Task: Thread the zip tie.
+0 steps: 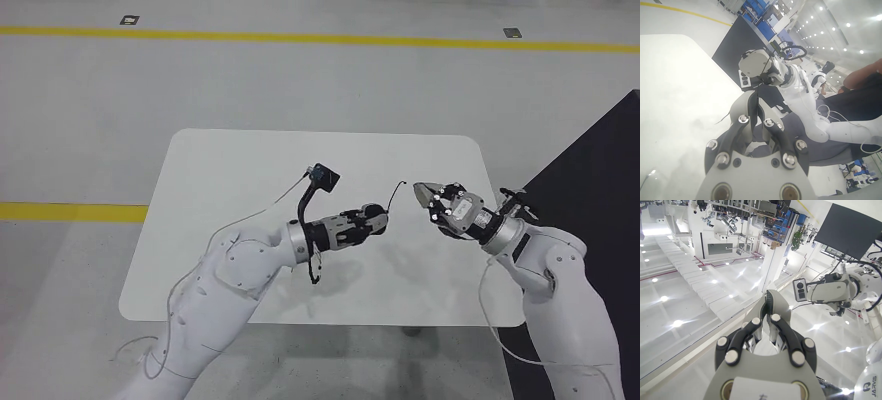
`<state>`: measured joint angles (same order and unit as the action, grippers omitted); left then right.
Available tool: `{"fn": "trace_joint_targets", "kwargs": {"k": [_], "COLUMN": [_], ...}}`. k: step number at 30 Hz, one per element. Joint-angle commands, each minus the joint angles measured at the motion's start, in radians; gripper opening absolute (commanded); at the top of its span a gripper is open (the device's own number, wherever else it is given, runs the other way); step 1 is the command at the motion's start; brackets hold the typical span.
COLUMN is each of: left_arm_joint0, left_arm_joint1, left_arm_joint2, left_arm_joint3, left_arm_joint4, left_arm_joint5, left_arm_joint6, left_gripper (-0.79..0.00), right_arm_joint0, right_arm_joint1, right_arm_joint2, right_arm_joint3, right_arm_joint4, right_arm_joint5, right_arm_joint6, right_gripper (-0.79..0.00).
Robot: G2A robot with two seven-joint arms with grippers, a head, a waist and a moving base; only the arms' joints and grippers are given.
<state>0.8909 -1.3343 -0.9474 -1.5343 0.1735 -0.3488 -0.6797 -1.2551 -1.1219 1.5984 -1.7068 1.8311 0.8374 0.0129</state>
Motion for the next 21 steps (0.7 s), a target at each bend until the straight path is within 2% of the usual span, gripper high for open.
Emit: {"fn": "trace_joint_targets", "kwargs": {"k": [1,2,3,6,13,21], "left_arm_joint0": [0.0,-0.001,-0.002,-0.015,-0.021,-0.019], "left_arm_joint1": [0.0,0.0,-0.001,-0.001,0.001,0.0], "left_arm_joint2": [-0.006,-0.008,-0.01,-0.021,-0.032,-0.024], "left_arm_joint3": [0.0,0.002,0.007,0.017,0.025,0.023], "left_arm_joint4": [-0.044,-0.075,-0.113,-0.203,-0.202,-0.197], "left_arm_joint5": [0.003,0.005,0.011,0.027,0.036,0.036], "left_arm_joint6": [-0.016,-0.029,-0.044,-0.096,-0.092,-0.091], "left_gripper": [-0.785,-0.785,-0.785,-0.785,-0.785,-0.785], "right_arm_joint0": [0.0,0.0,0.0,0.0,-0.033,-0.011], "right_arm_joint1": [0.0,0.0,0.0,0.0,0.003,-0.002], "right_arm_joint2": [-0.001,-0.001,-0.001,-0.001,-0.078,-0.147], "right_arm_joint3": [0.0,0.0,0.0,0.0,-0.053,-0.015], "right_arm_joint4": [0.0,0.0,0.0,0.0,-0.116,-0.049], "right_arm_joint5": [0.002,0.002,0.002,0.002,0.062,0.083], "right_arm_joint6": [-0.001,-0.001,-0.001,-0.001,-0.023,-0.073], "right_gripper": [-0.526,-0.403,0.0,0.0,0.0,0.0]}}
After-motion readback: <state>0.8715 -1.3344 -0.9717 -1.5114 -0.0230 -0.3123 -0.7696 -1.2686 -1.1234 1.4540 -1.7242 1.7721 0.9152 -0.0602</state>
